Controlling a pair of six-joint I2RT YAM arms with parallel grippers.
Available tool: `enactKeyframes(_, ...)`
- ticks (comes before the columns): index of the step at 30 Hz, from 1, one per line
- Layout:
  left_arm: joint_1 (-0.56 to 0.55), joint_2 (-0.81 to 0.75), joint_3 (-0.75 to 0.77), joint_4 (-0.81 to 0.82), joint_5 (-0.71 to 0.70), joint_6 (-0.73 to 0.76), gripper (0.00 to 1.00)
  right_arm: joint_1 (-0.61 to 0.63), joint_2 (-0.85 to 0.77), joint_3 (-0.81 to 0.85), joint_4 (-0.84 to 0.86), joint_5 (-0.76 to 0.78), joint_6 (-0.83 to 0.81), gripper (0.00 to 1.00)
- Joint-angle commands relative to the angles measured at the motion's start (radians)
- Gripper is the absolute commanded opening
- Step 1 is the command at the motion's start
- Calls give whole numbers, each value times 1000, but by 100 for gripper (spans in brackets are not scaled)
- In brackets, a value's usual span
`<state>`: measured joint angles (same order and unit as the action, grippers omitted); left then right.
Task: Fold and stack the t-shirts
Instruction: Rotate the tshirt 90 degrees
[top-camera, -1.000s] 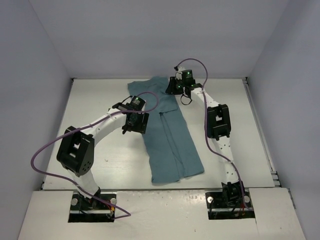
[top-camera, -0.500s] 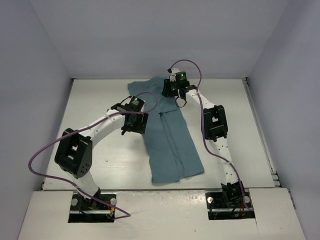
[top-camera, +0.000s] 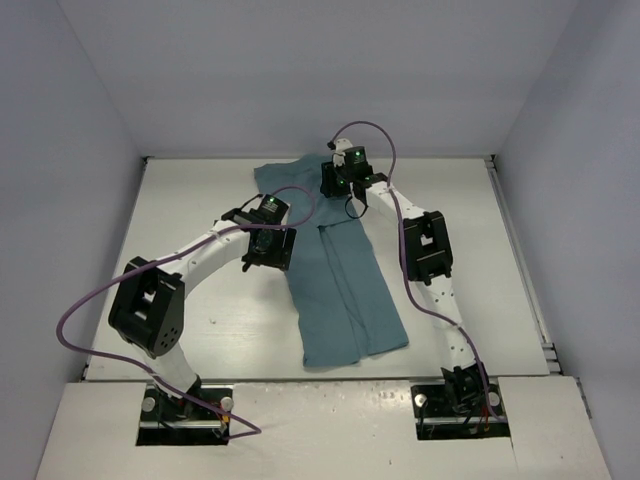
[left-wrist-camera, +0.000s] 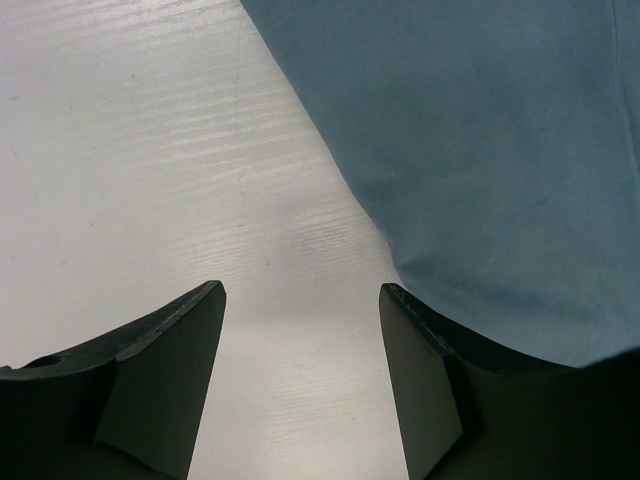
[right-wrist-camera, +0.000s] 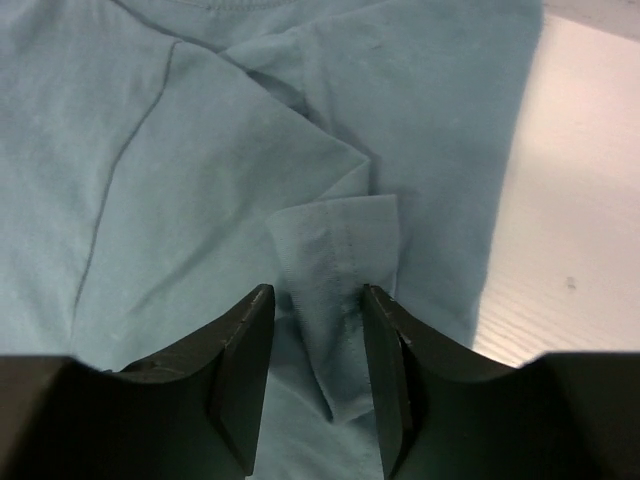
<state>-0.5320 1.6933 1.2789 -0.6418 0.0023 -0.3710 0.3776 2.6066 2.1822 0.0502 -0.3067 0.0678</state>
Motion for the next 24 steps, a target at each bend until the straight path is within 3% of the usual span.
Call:
enactKeyframes(1, -5, -78, 5, 19, -18, 0, 60, 18, -150, -14, 34, 47, -25, 42)
enactKeyframes(11, -6, -106, 4, 22, -24, -2, 60, -35, -374, -182, 36, 192, 91, 40)
enactKeyframes(19, -5, -115, 0, 30, -10, -7, 60, -62, -473, -465, 36, 207, 358, 20)
enactKeyframes(24, -5, -127, -7, 30, -8, -5, 60, -52, -499, -568, 36, 182, 437, 18)
